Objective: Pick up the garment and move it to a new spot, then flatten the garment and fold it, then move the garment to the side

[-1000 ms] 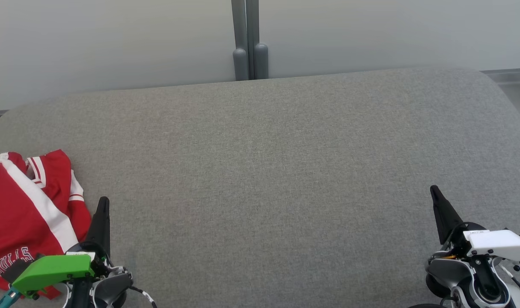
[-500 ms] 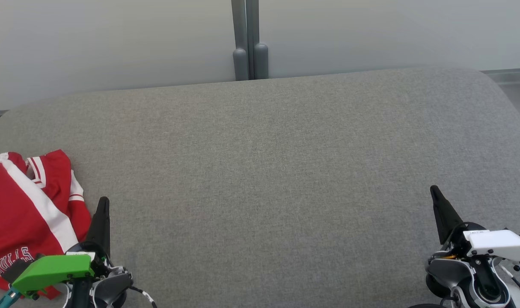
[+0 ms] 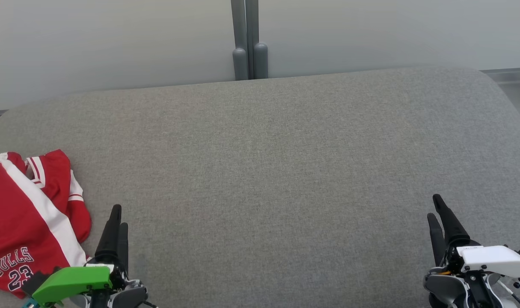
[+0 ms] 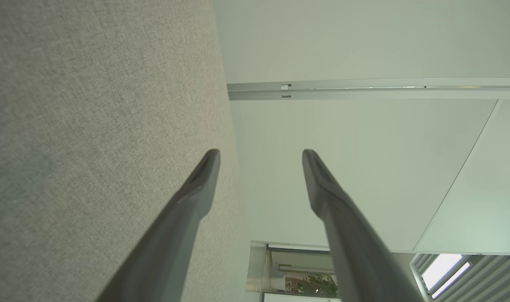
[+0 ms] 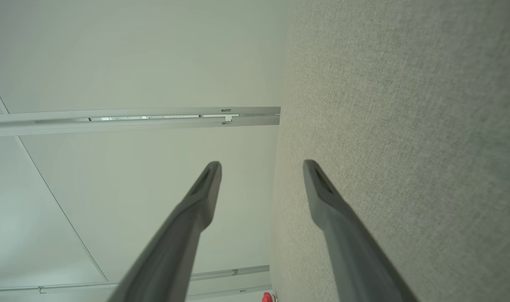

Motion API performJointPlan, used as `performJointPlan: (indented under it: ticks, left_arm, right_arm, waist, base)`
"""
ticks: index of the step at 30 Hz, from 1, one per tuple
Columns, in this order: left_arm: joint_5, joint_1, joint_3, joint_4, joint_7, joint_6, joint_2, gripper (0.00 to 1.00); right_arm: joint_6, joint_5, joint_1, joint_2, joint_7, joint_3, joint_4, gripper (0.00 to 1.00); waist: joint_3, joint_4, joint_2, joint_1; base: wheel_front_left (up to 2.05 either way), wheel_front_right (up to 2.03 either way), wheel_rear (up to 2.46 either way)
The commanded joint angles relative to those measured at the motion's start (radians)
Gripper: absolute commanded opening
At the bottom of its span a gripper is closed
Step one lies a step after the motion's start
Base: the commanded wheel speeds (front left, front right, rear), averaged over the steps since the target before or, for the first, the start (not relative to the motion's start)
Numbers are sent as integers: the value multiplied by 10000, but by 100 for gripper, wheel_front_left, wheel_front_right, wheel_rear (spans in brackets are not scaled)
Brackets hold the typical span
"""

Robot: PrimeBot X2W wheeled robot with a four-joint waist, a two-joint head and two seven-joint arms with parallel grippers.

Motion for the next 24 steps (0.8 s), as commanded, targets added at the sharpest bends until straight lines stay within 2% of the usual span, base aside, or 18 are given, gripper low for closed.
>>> performJointPlan:
  ticks: [1, 6, 7, 17, 24]
  left_arm:
    - [216, -179, -119, -139, -104, -11, 60, 100]
    - [1012, -229, -277, -50, -334, -15, 110, 100]
    - [1448, -244, -299, -5, -422, -16, 113, 100]
    - [4083, -335, -323, 27, -832, -23, 116, 100]
    - [5398, -331, -580, -119, -1050, -27, 131, 100]
  right_arm:
    - [2, -332, -71, -64, -119, 7, -264, 100]
    - [3, -1506, -3, -71, -357, 25, -550, 100]
    - [3, -2064, 19, -74, -449, 48, -683, 100]
    - [3, -4996, 105, -87, -875, 173, -1332, 100]
    - [3, -6298, 194, -143, -1110, 333, -1568, 100]
  waist:
    - [1, -1, 0, 0]
    - [5, 2, 0, 0]
    - [6, 7, 0, 0]
    - [10, 51, 0, 0]
    - [11, 82, 0, 0]
  base:
    - [0, 0, 0]
    - [0, 0, 0]
    - [0, 0, 0]
    - [0, 0, 0]
    - [0, 0, 0]
